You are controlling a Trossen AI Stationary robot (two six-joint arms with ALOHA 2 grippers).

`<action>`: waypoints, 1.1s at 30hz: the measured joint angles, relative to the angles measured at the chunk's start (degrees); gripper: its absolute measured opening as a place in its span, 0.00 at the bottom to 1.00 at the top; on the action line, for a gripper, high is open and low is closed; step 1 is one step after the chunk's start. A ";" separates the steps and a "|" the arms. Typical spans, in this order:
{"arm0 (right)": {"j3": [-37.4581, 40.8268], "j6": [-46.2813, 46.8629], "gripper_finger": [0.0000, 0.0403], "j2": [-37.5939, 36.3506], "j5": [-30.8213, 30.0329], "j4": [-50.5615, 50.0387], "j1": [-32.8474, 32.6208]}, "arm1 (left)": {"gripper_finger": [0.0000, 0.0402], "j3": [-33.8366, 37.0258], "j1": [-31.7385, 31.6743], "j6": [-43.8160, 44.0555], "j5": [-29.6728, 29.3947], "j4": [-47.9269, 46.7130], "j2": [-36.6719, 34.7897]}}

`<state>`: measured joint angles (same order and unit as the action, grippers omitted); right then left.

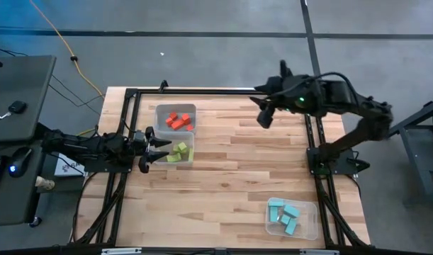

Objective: Sort & place blocks by color
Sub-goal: Return to Home Position

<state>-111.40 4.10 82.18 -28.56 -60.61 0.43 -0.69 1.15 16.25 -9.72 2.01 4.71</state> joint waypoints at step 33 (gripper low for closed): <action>91.33 12.44 0.38 -64.68 17.93 51.88 -3.76 | 0.43 0.00 0.02 0.04 0.08 -0.01 0.00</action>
<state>-20.06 16.54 17.50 -10.63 -8.74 -3.33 -0.69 1.17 16.29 -9.64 2.00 4.71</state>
